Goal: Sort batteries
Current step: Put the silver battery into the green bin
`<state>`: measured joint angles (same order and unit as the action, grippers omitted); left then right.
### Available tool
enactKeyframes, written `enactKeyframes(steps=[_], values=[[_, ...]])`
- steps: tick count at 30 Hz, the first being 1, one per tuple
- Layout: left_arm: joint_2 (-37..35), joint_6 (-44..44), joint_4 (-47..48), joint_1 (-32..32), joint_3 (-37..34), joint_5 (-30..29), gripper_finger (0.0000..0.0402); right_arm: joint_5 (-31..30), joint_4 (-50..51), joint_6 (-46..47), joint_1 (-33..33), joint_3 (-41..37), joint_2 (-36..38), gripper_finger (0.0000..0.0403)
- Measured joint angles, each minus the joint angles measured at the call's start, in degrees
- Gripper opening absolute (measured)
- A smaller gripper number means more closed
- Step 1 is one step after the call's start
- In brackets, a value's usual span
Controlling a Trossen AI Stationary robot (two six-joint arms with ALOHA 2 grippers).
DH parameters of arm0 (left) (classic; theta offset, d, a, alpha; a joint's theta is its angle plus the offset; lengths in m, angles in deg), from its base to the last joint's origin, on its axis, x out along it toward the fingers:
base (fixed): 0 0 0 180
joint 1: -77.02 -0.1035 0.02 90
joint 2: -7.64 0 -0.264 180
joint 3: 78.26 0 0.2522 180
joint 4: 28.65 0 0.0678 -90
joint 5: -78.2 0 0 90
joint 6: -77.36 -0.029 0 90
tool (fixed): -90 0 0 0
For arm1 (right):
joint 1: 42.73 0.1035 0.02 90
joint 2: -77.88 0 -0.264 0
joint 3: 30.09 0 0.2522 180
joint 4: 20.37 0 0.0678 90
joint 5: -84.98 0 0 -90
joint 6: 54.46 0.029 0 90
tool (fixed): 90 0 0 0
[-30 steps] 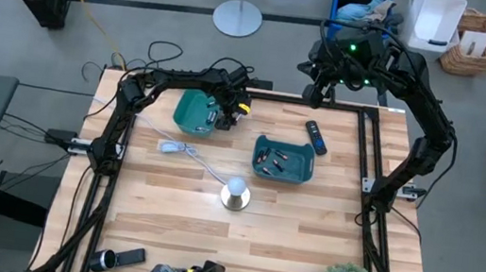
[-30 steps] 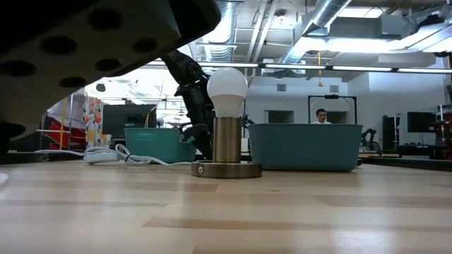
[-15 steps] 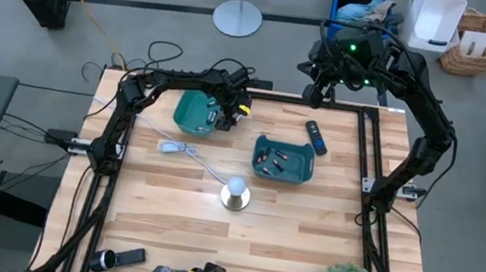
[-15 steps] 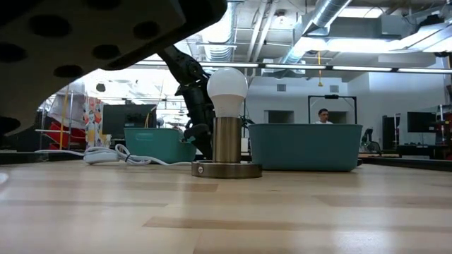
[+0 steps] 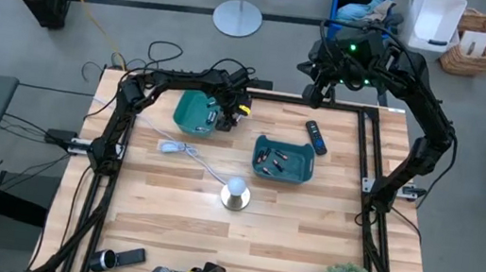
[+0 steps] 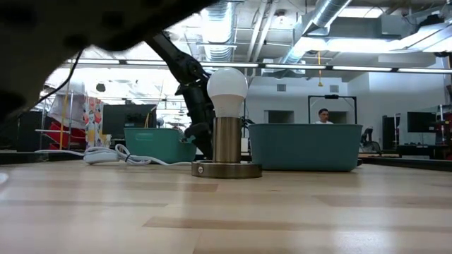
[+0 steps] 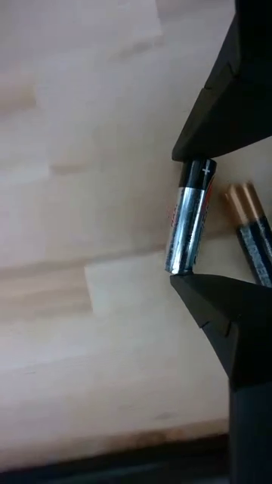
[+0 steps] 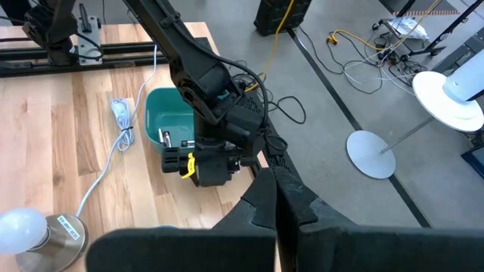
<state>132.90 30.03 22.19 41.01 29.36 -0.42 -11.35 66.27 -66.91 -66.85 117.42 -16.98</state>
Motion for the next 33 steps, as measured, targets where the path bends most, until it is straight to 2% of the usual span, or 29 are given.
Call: enactKeyframes(steps=[11,19,28,33], values=[[-4.14,0.63,0.42,0.04,-0.06,0.37,0.0235,0.0,-0.02,0.0,0.0,0.0,0.01,0.0009],[-10.02,1.94,3.86,0.04,-0.04,0.34,0.0235,0.0,0.0,-0.04,0.0,0.0,-0.01,0.0009],[-17.71,5.25,14.46,-0.39,0.03,-3.72,0.0235,0.0,0.12,-0.02,0.0,0.0,0.0,0.0009],[-19.05,7.87,18.14,-2.31,0.03,-5.43,0.0235,0.0,0.74,-0.02,0.0,0.0,-0.01,0.0009]])
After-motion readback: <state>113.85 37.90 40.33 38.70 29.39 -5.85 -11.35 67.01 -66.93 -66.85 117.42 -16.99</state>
